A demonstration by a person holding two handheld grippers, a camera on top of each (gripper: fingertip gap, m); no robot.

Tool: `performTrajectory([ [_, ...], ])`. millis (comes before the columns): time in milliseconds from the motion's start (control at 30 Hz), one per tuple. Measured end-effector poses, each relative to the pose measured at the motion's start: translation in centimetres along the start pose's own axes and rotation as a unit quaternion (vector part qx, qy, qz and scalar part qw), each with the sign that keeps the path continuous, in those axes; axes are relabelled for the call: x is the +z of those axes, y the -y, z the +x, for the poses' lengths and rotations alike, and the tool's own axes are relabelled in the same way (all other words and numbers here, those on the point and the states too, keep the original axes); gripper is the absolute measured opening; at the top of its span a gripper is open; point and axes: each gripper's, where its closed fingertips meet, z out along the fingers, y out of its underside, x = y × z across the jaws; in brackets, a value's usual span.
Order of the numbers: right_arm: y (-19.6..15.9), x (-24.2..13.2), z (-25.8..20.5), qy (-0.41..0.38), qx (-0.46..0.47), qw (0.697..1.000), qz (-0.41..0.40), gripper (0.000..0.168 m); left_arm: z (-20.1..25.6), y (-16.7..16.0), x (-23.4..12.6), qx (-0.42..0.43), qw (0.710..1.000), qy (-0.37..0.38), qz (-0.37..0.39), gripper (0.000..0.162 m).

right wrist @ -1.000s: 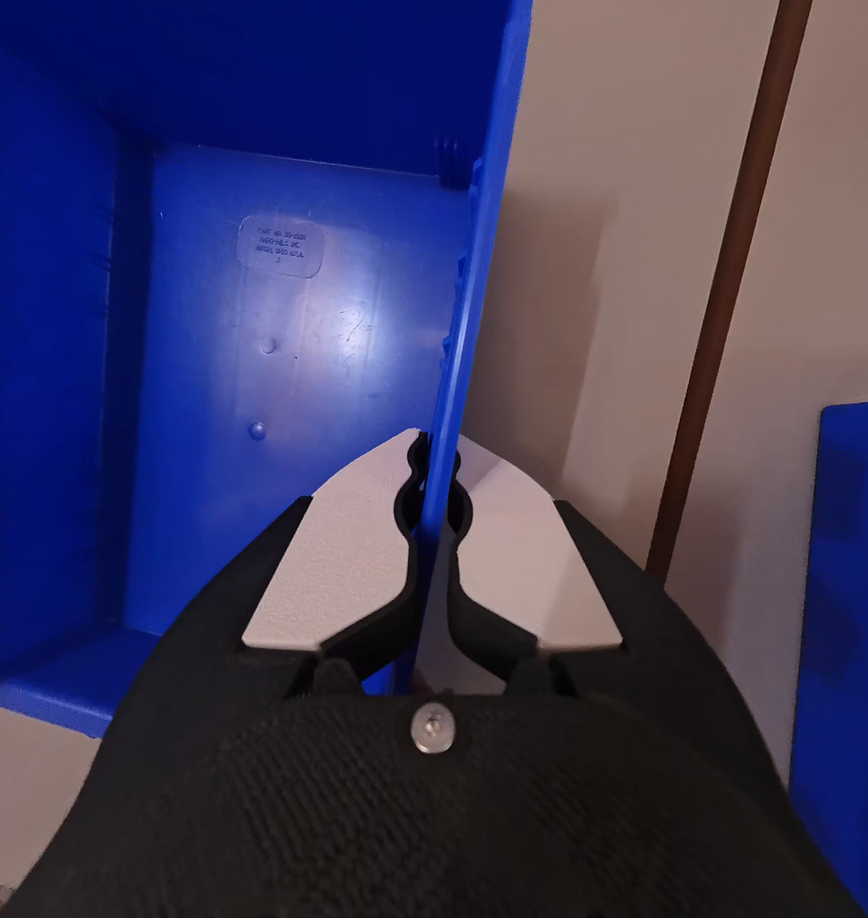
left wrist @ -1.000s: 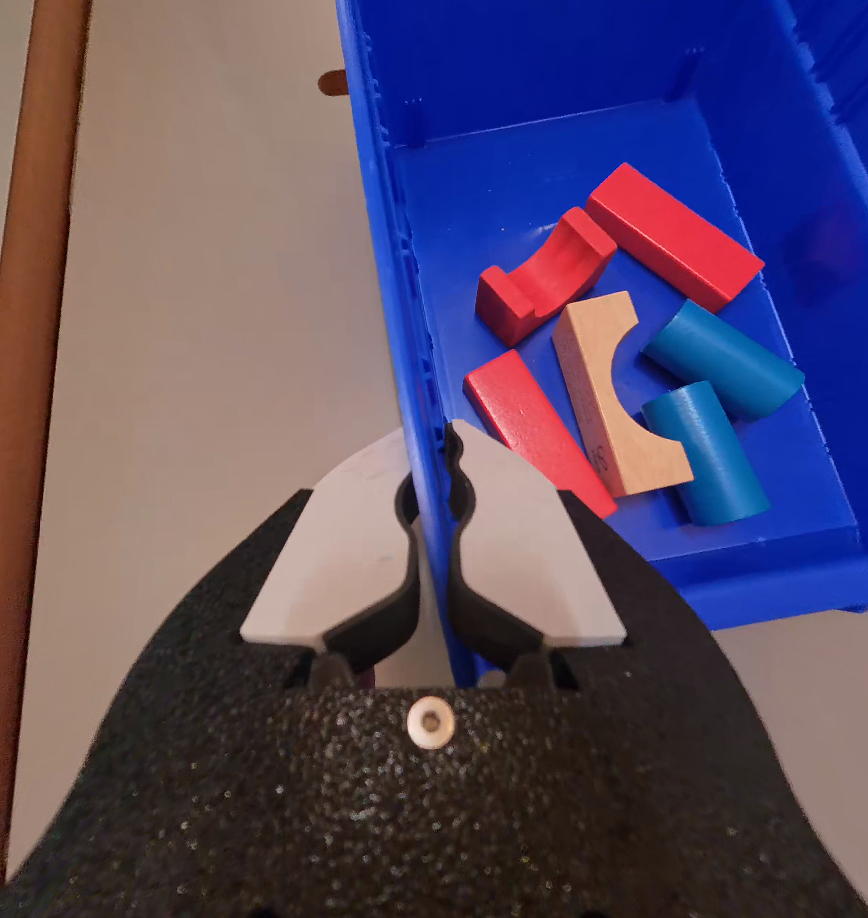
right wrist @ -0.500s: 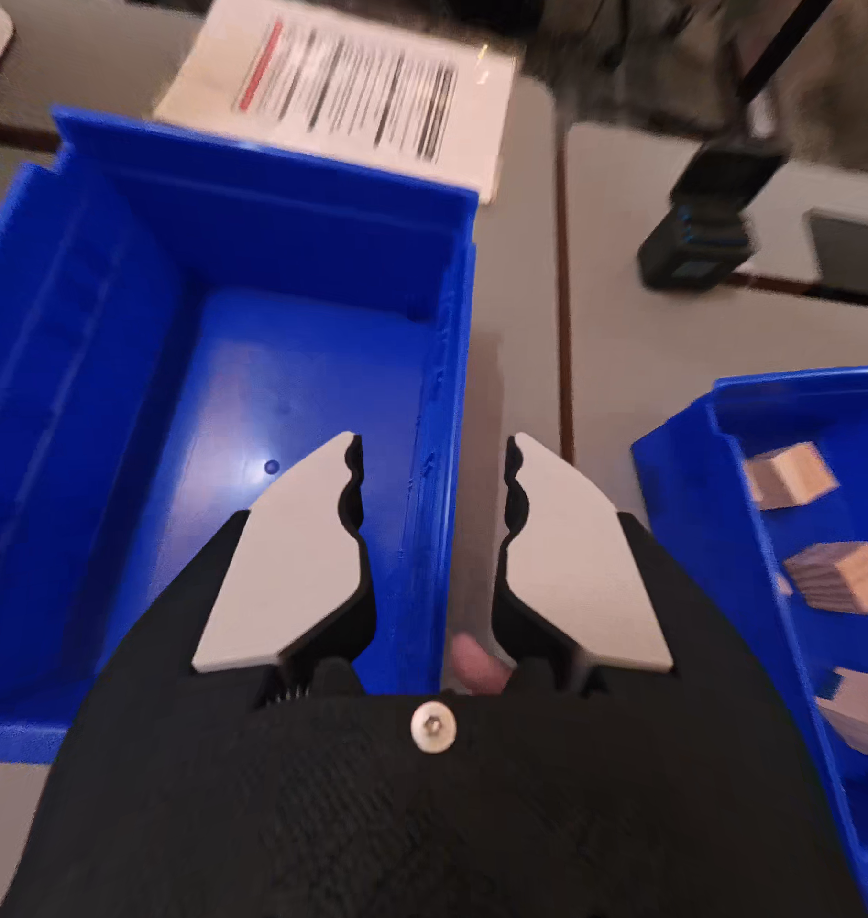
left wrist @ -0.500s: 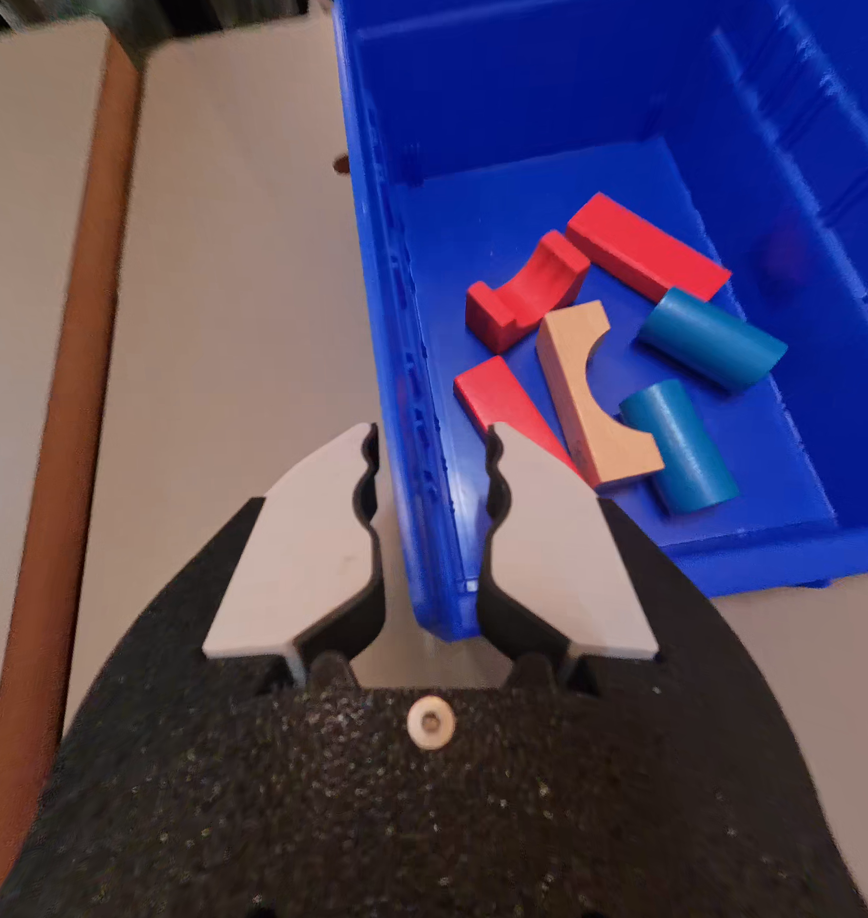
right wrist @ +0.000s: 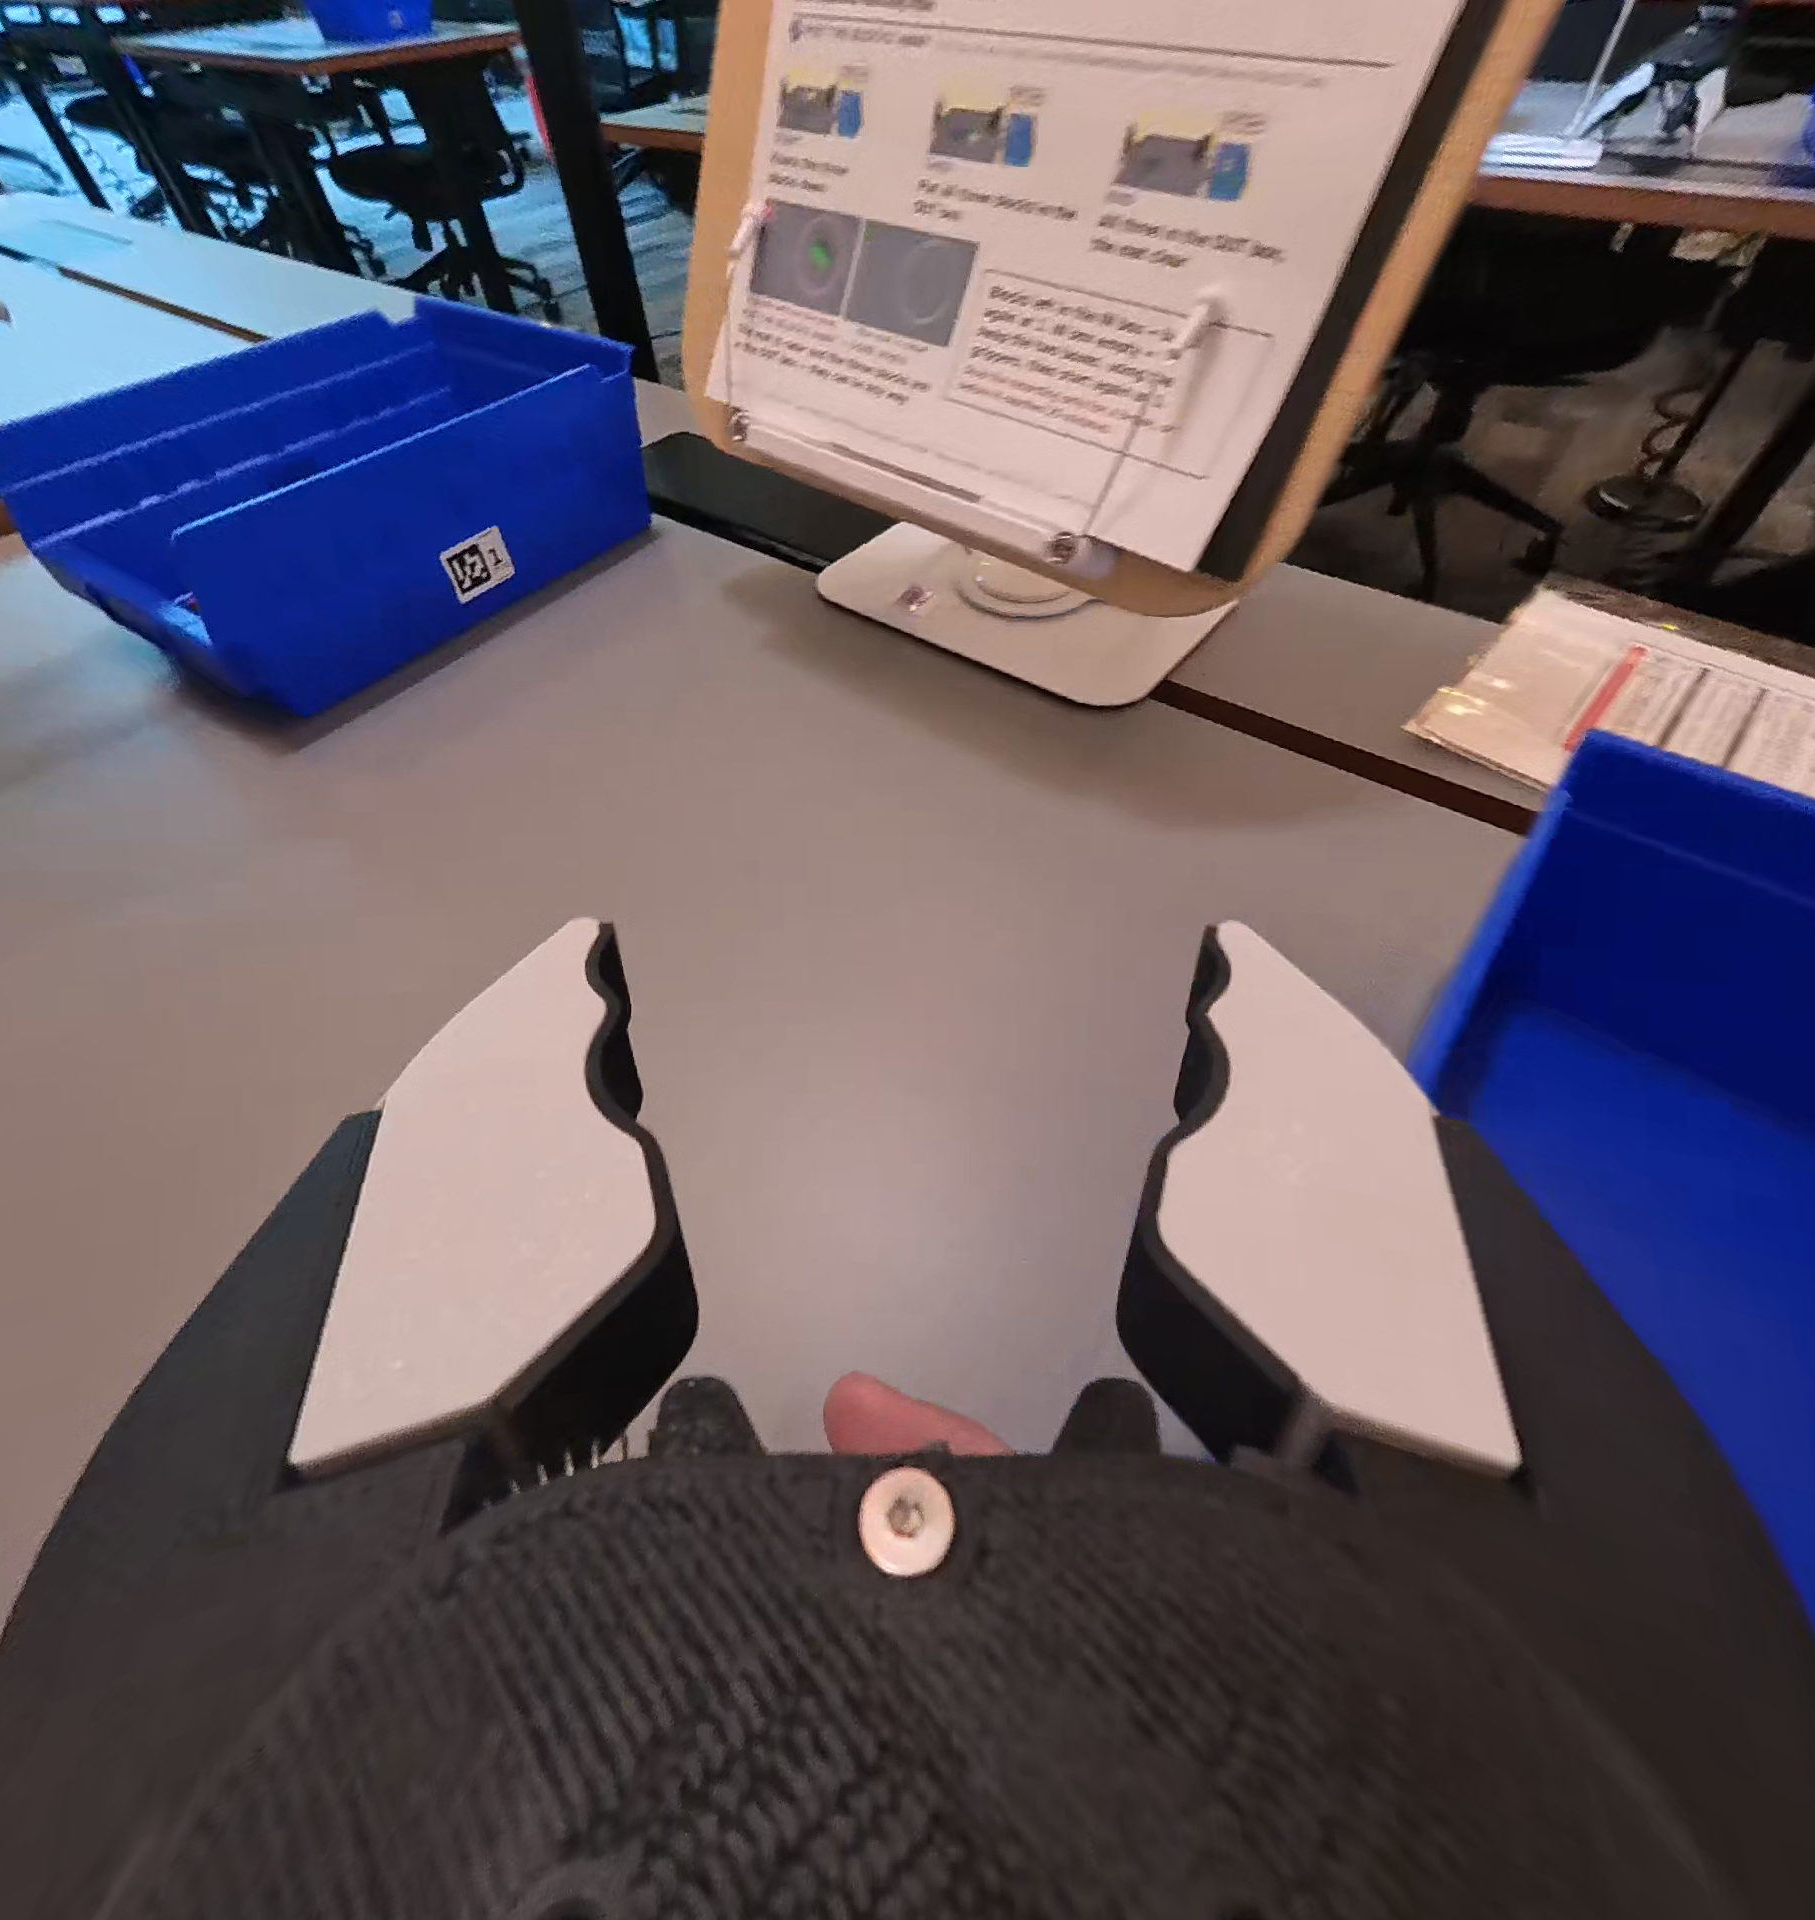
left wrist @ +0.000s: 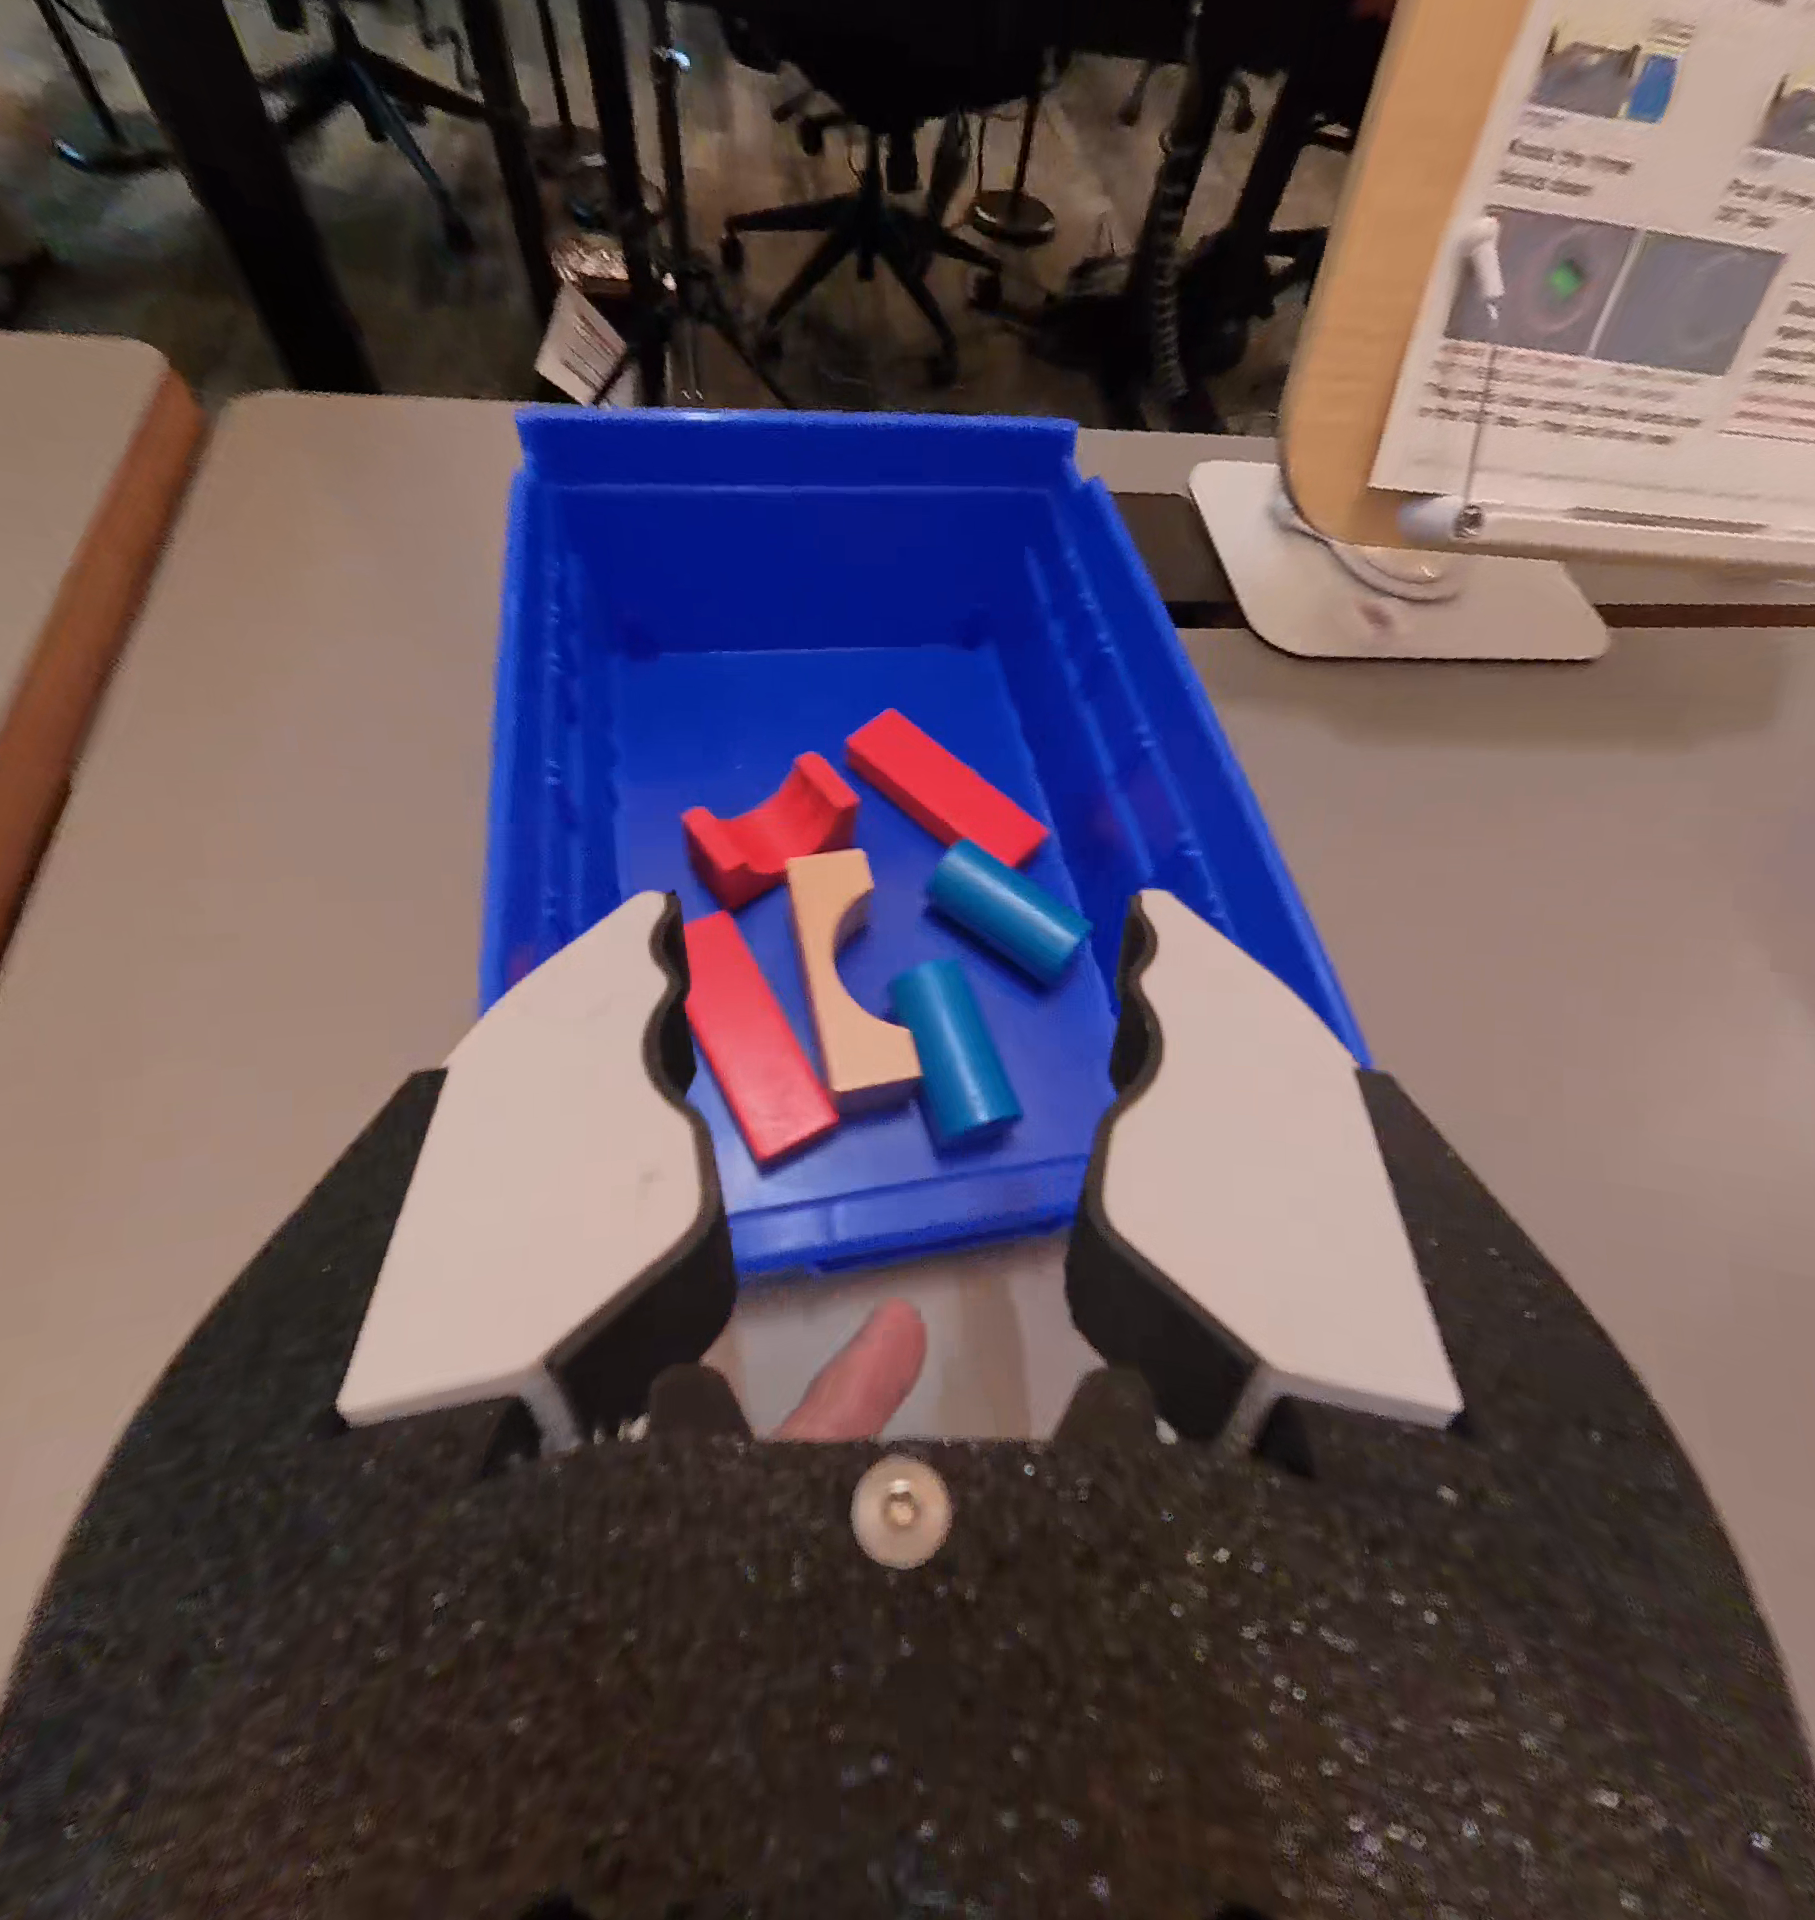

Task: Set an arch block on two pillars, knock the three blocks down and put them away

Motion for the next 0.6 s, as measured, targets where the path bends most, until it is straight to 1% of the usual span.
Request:
performTrajectory([
  [133, -1.2, 2.0, -1.9, 0.015, -0.013, 1.000, -0.015, 0.102, 1.1, -0.6, -0.2, -0.018, 1.000, -0.014, -0.019, 0.079],
  [200, -1.2, 2.2, -1.9, 0.011, -0.018, 0.999, -0.025, 0.102, 1.2, -1.1, -0.2, -0.026, 0.999, -0.015, -0.032, 0.080],
  [400, -0.4, 2.2, -1.7, 0.002, -0.014, 1.000, -0.007, 0.098, 1.9, -1.6, 0.4, -0.039, 0.998, -0.023, -0.053, 0.079],
  [500, -0.1, 2.5, -1.9, 0.002, 0.008, 1.000, -0.004, 0.098, 2.5, -1.8, 1.0, -0.040, 0.996, -0.026, -0.079, 0.078],
  [600, 0.4, 2.5, -2.5, 0.005, 0.075, 0.997, 0.023, 0.094, 3.1, -1.8, 1.5, -0.036, 0.994, -0.023, -0.103, 0.077],
])
